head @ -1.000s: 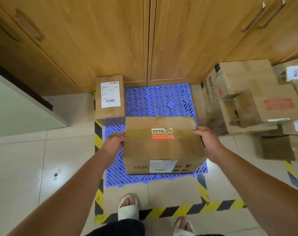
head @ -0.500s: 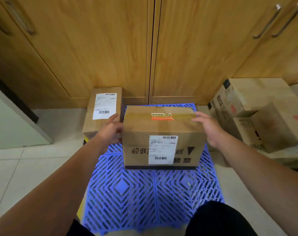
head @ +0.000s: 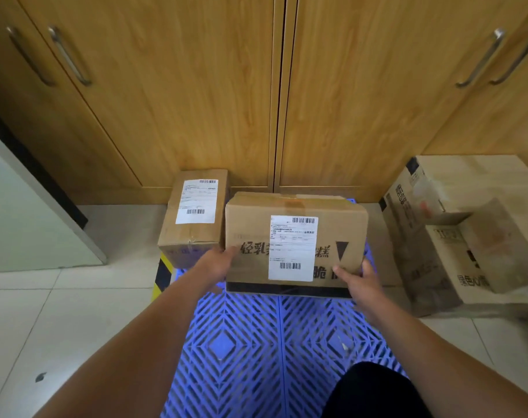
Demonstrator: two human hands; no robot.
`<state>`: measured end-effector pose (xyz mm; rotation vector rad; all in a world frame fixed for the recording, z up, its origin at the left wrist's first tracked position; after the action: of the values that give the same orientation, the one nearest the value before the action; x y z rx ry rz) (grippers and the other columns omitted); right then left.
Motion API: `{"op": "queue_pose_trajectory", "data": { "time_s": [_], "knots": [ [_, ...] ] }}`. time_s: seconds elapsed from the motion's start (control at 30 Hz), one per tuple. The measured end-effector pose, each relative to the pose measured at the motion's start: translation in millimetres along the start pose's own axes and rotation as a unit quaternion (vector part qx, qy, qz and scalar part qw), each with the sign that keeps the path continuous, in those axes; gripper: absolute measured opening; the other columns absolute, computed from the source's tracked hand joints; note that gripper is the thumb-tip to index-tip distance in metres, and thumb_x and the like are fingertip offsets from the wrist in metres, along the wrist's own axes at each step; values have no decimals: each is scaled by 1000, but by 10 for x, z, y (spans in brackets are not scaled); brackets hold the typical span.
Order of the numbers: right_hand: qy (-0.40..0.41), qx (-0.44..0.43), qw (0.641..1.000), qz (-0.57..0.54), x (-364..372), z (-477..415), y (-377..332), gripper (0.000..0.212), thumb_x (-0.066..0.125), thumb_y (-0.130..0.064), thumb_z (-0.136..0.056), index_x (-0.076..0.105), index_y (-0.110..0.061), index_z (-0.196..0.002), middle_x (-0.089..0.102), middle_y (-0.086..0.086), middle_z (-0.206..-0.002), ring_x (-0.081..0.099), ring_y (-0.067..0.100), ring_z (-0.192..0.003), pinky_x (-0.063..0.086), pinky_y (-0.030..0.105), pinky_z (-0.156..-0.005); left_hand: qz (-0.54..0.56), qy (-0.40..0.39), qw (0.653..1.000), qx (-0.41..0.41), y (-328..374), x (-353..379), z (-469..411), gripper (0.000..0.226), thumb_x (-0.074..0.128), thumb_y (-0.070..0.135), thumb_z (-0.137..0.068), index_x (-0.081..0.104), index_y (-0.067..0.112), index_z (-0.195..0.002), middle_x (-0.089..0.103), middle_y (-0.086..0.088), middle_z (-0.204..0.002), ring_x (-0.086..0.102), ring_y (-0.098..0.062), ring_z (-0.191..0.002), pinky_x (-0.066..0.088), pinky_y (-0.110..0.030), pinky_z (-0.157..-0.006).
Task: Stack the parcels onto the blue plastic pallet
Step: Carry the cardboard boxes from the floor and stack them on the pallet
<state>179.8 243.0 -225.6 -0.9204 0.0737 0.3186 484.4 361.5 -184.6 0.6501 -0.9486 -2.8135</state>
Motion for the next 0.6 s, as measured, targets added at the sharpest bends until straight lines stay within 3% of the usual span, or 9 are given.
{"op": "queue_pose_trajectory", "data": {
  "time_s": [0.13,0.23,0.33,0.4,0.5,0.6],
  "knots": [
    [-22,57,998,-19,107,-82,84,82,70,-34,-92,19,-31,-157,31,-2,-158,38,33,-141,43,57,-102,8,-12,999,-30,-50,107,-74,60,46,49,-97,27,27,-150,40,-4,-150,48,-34,-127,48,-58,-96],
    [-1,64,997,-52,174,-176,81,77,71,-34,-91,27,-32,-155,32,-2,-159,38,33,-142,43,62,-103,23,-44,998,-43,-83,137,-118,66,48,48,-98,14,35,-153,31,-1,-156,40,-35,-136,44,-62,-98],
    [26,48,996,-75,203,-280,22,79,73,-36,-90,28,-34,-155,29,-2,-161,37,32,-143,44,60,-104,35,-40,998,-17,-34,153,-148,71,52,33,-98,9,36,-155,34,1,-155,40,-31,-136,45,-58,-101],
    [56,26,996,-70,163,-334,-52,85,74,-32,-89,22,-34,-157,25,-2,-163,36,33,-144,42,58,-108,46,-29,998,12,16,151,-206,76,55,26,-97,8,37,-155,46,1,-145,49,-26,-123,49,-49,-96],
    [69,-12,997,-40,112,-427,-177,86,75,-25,-89,23,-33,-157,31,-1,-161,38,32,-141,41,57,-110,40,-12,997,65,110,137,-278,77,56,13,-93,14,29,-156,60,-2,-111,53,-18,-78,46,-31,-66],
    [73,-29,997,9,138,-420,-322,87,76,-26,-88,24,-34,-157,32,-2,-160,43,33,-138,45,55,-106,24,0,996,89,173,106,-287,71,55,9,-94,22,24,-155,48,-14,-139,52,-17,-74,44,-25,-59]
  ]
}}
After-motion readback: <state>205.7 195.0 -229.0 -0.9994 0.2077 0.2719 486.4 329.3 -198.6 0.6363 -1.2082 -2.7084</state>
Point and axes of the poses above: each hand's wrist, its own z-axis away from the middle knuckle, its own x-axis out of the palm, y = z × x, the point moved 6 cm from there along -z, towards the middle knuckle
